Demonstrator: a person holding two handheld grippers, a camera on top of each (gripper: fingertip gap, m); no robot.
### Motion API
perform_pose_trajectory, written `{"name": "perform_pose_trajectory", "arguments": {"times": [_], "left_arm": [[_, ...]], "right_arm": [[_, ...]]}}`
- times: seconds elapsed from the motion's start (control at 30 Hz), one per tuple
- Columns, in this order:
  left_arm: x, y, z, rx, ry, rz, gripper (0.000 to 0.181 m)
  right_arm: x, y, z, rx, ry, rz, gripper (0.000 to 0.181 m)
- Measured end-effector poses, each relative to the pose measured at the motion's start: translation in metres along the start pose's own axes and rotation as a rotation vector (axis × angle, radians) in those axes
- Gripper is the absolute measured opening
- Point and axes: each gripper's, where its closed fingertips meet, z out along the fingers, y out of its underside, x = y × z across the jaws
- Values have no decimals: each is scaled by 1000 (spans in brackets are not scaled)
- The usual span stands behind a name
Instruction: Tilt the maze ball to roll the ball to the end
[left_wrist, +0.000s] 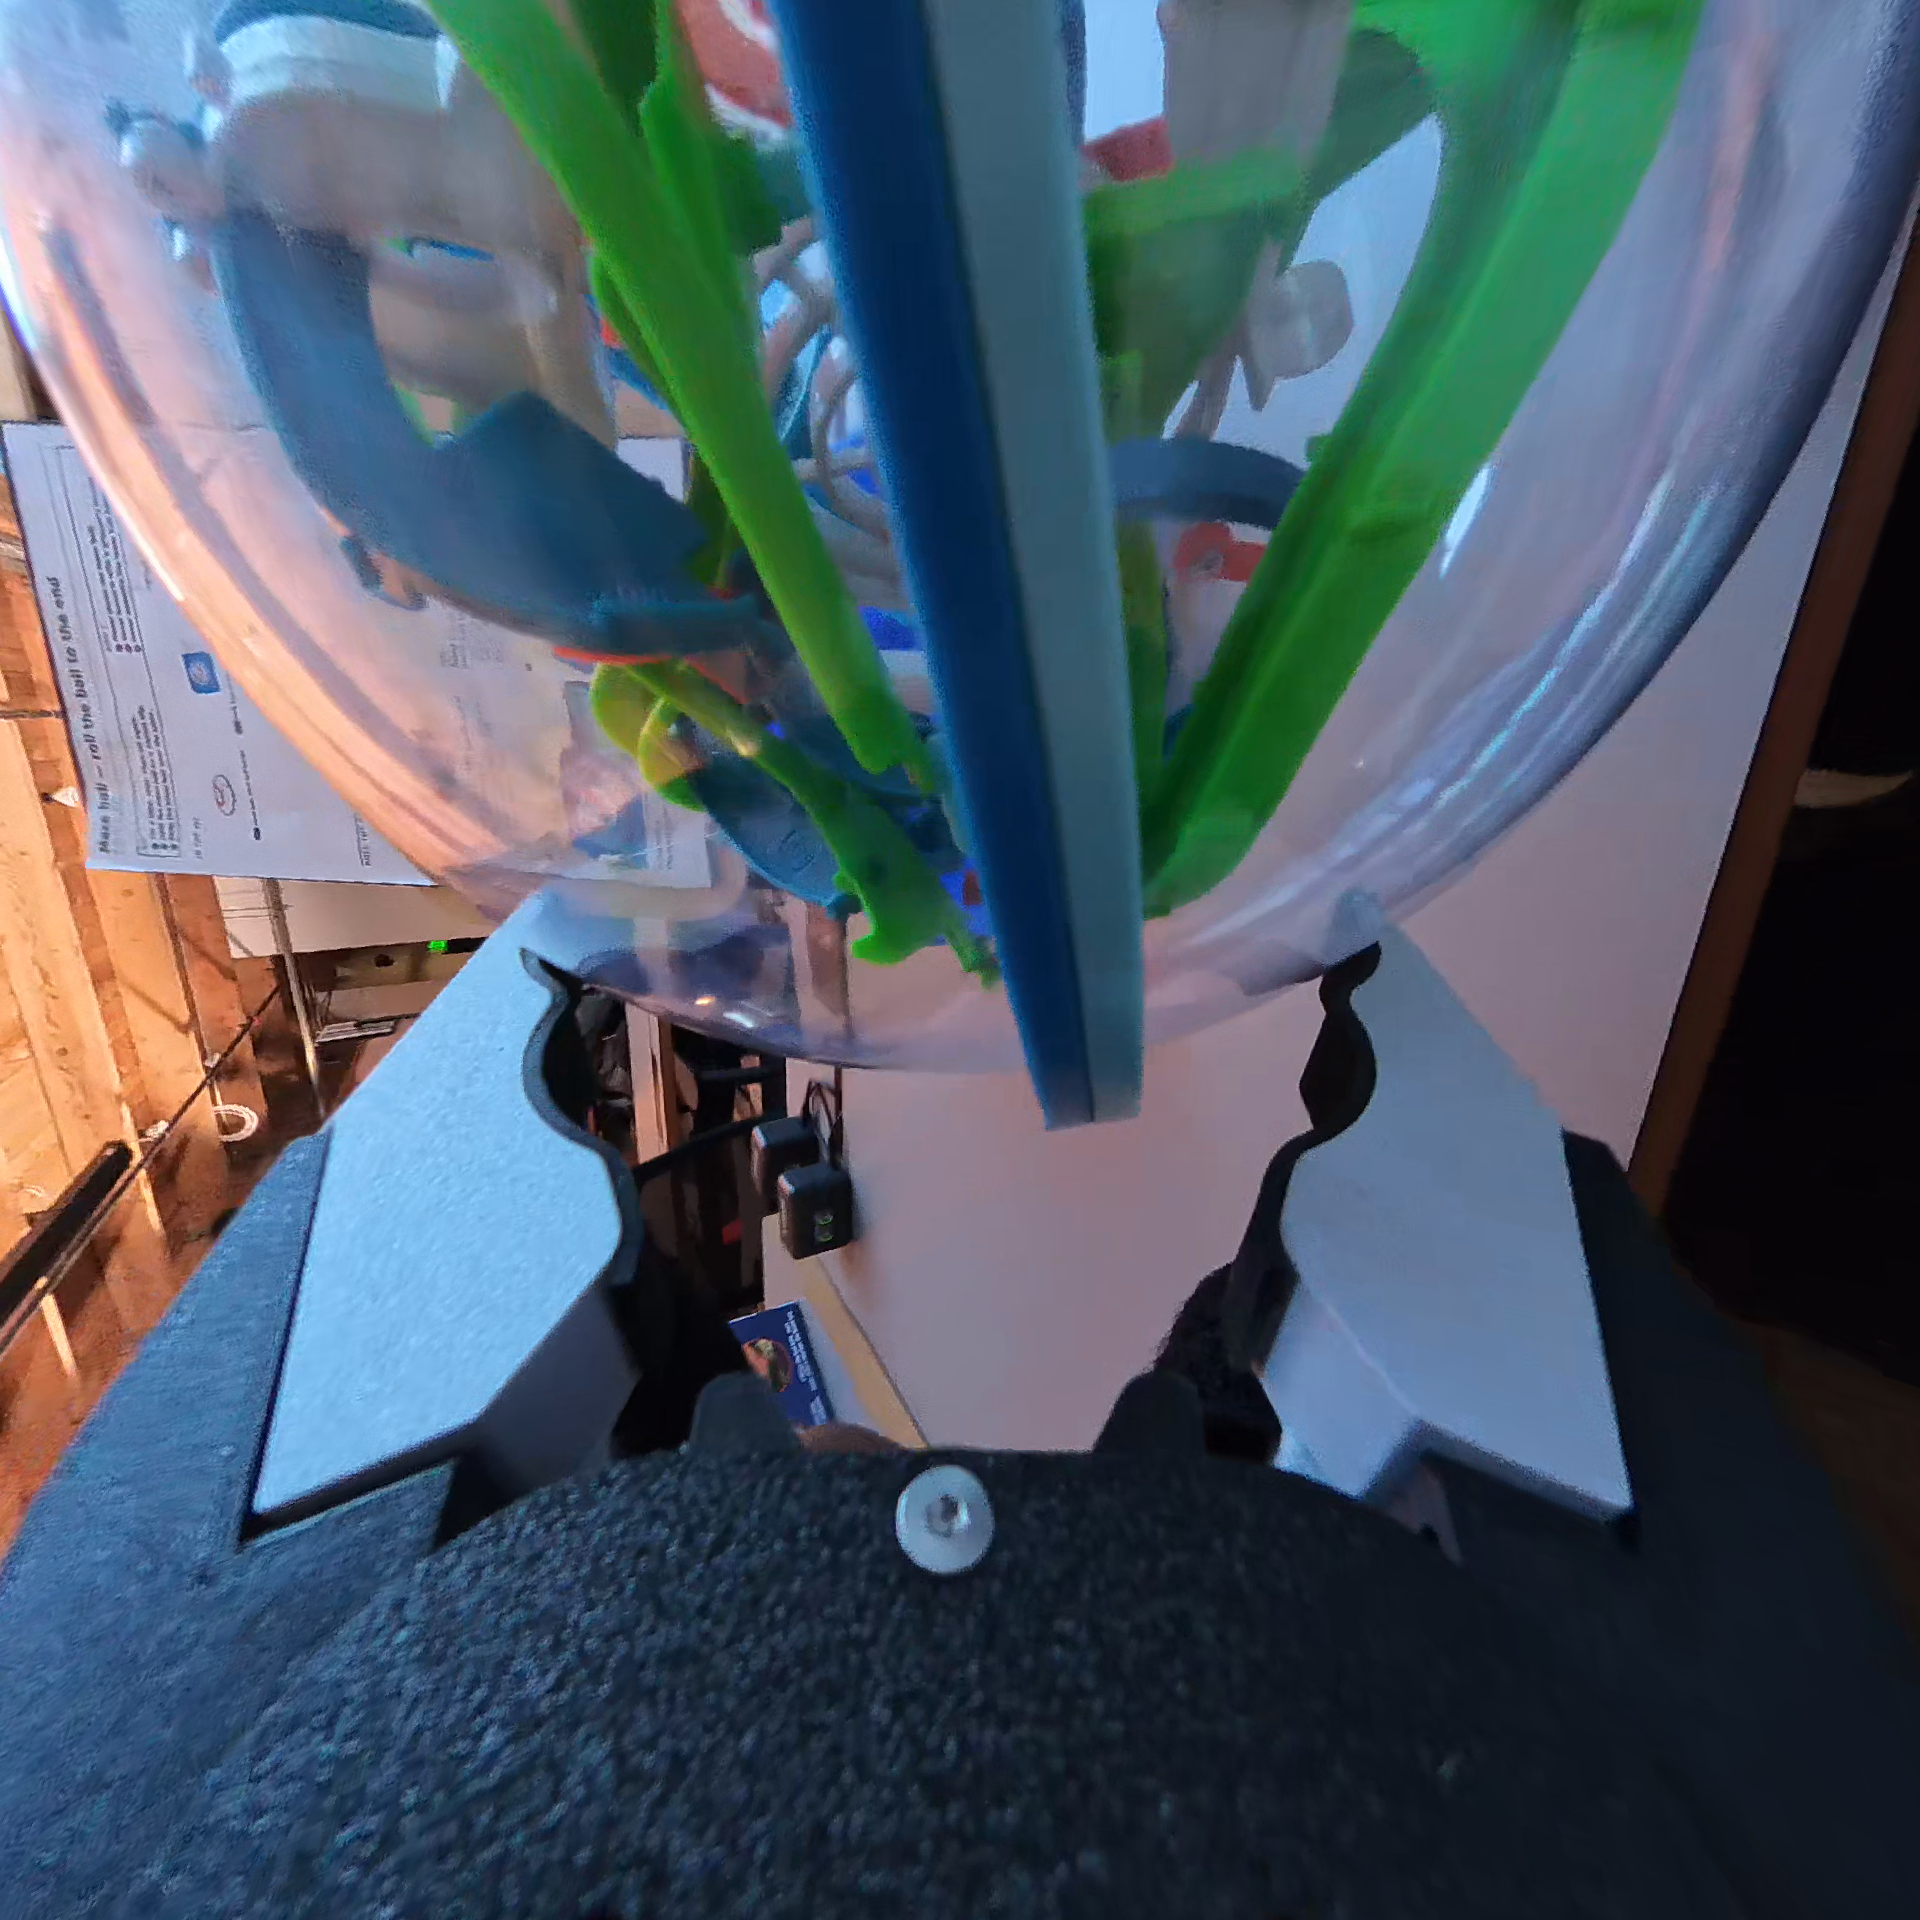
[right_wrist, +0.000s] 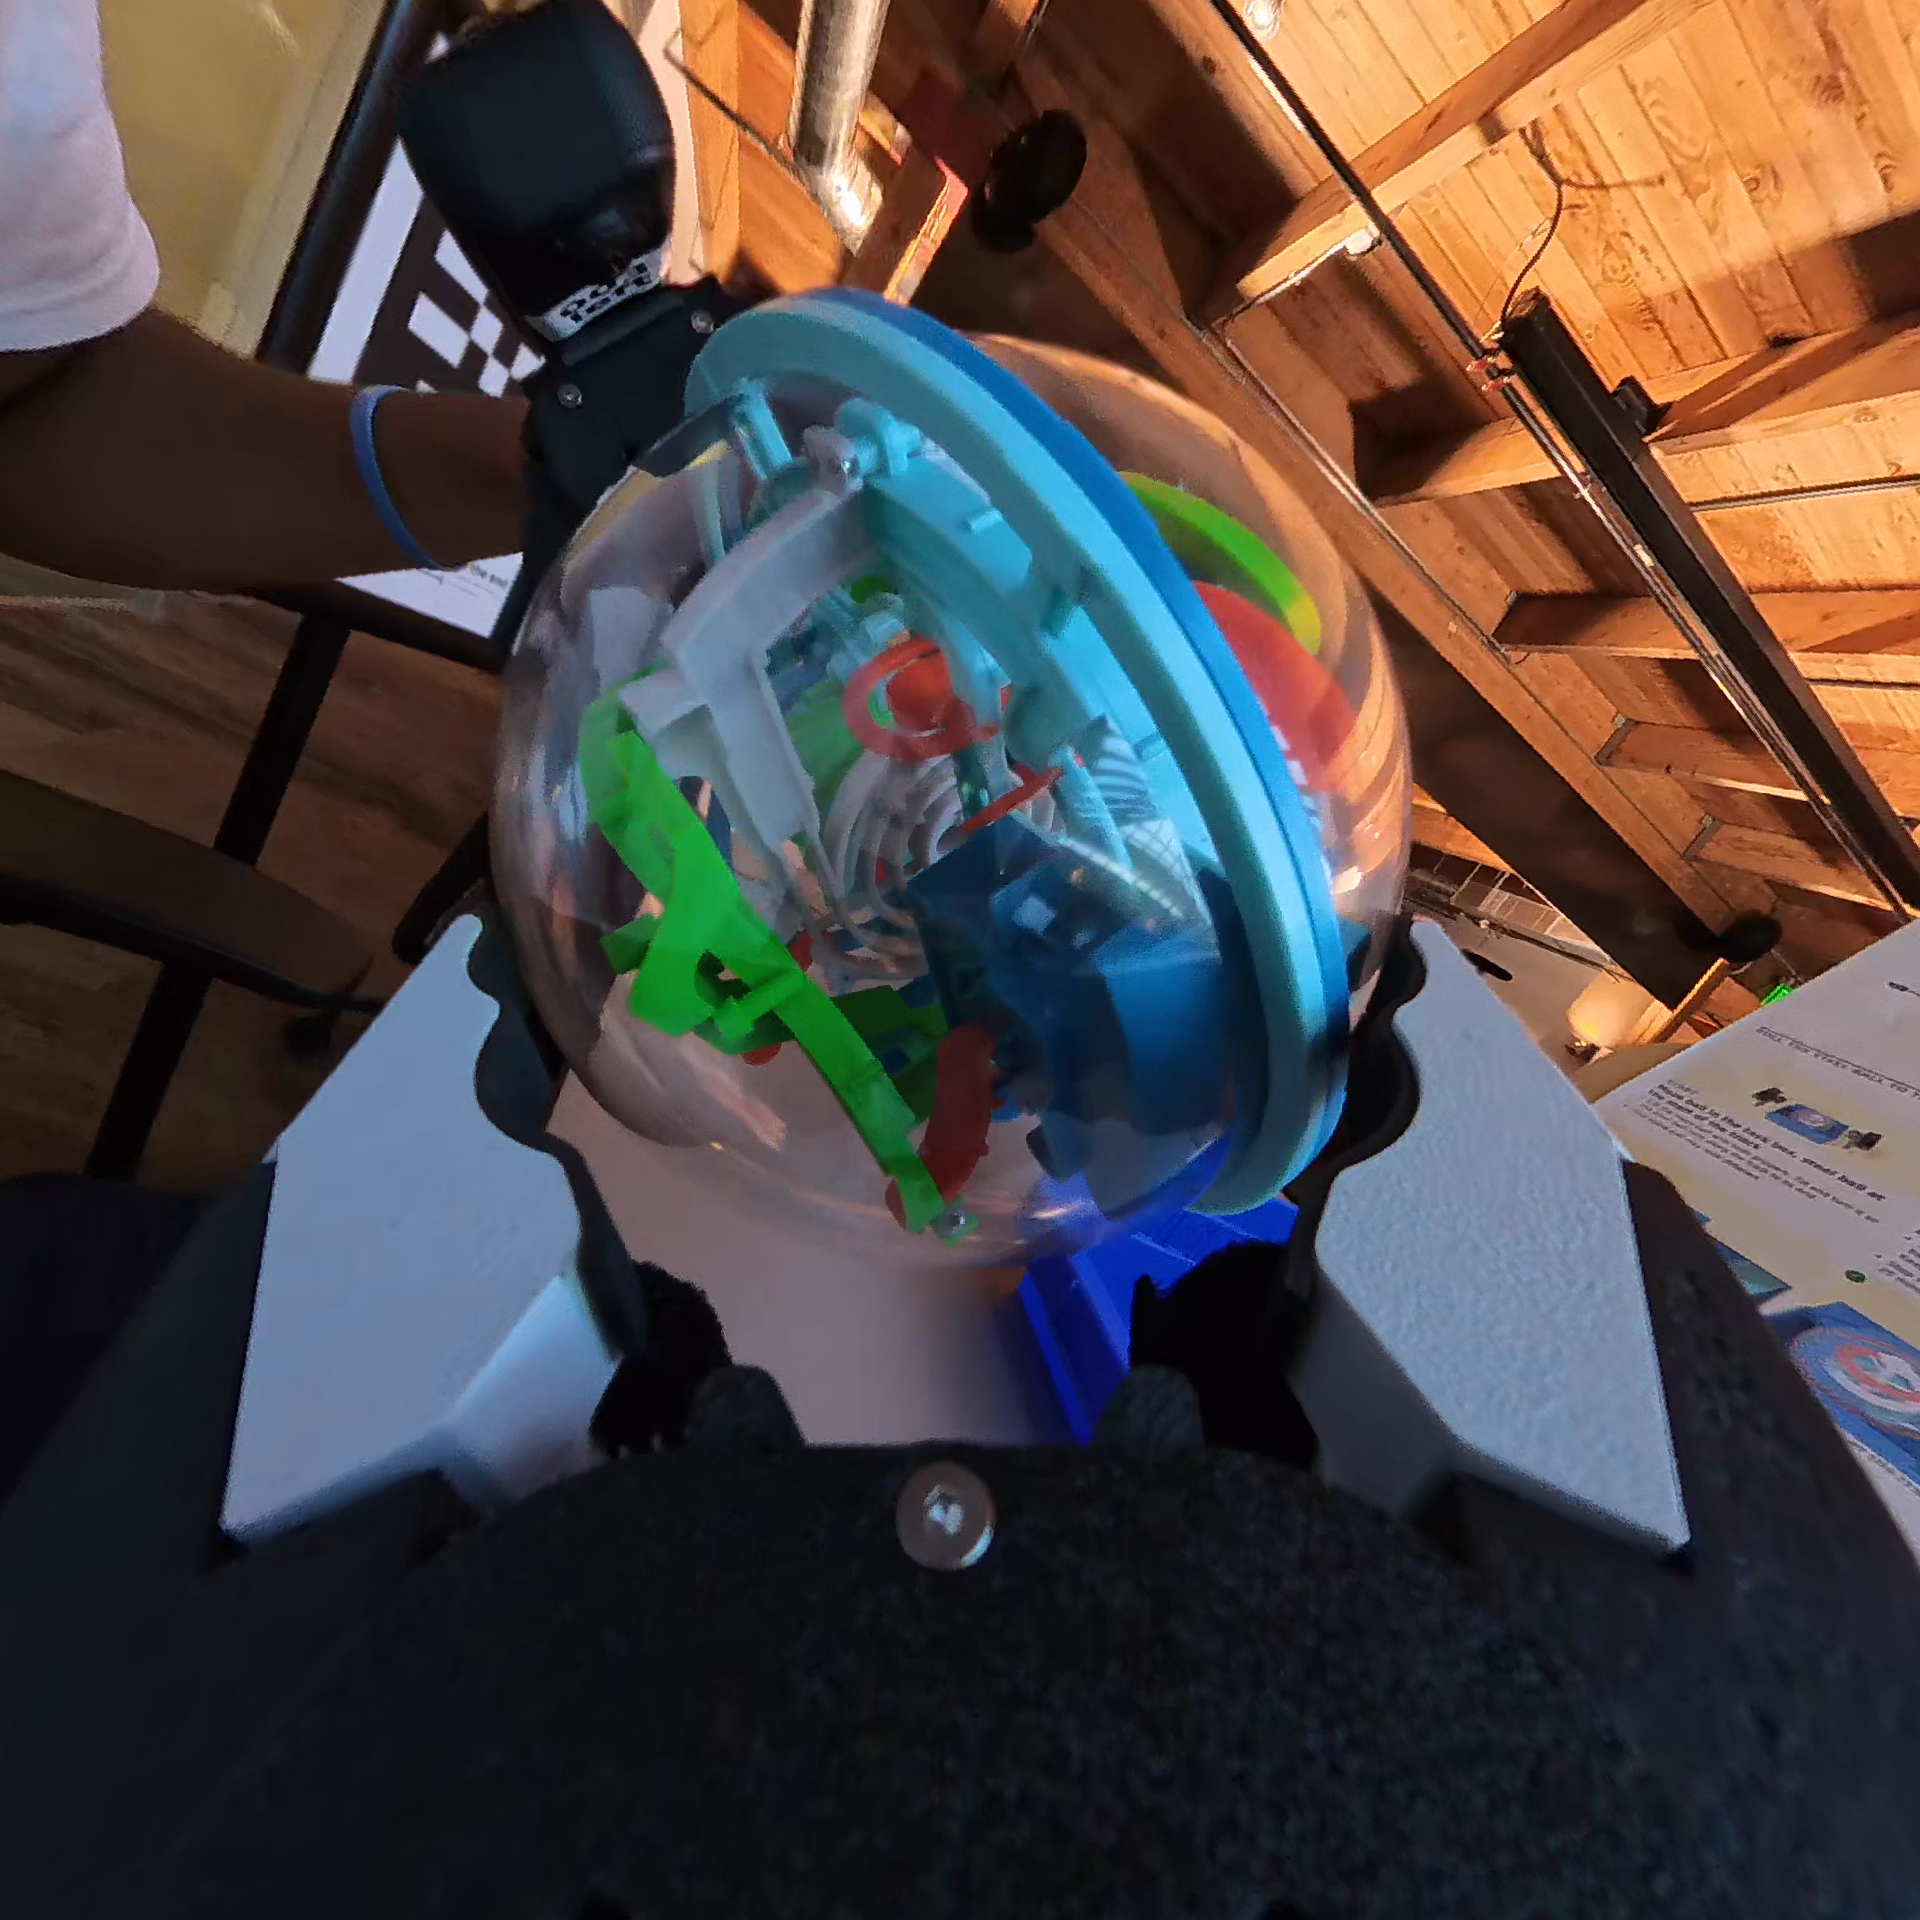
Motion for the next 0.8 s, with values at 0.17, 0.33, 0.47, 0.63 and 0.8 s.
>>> {"name": "perform_pose_trajectory", "arguments": {"times": [0.17, 0.33, 0.47, 0.63, 0.8], "left_arm": [[6, 2, 9, 37, 16, -60, 138], [10, 4, 16, 61, 29, -89, 138], [11, 5, 21, 61, 26, -95, 138], [10, 6, 25, 64, 9, -82, 137], [5, 7, 28, 51, -54, -33, 138]], "right_arm": [[0, 1, 0, -66, -7, 5, 154], [1, 6, 0, -139, -11, 14, 154], [2, 7, 0, -152, -6, 4, 154], [3, 12, 0, -166, -2, -14, 154], [4, 17, -1, -172, 12, -85, 154]]}}
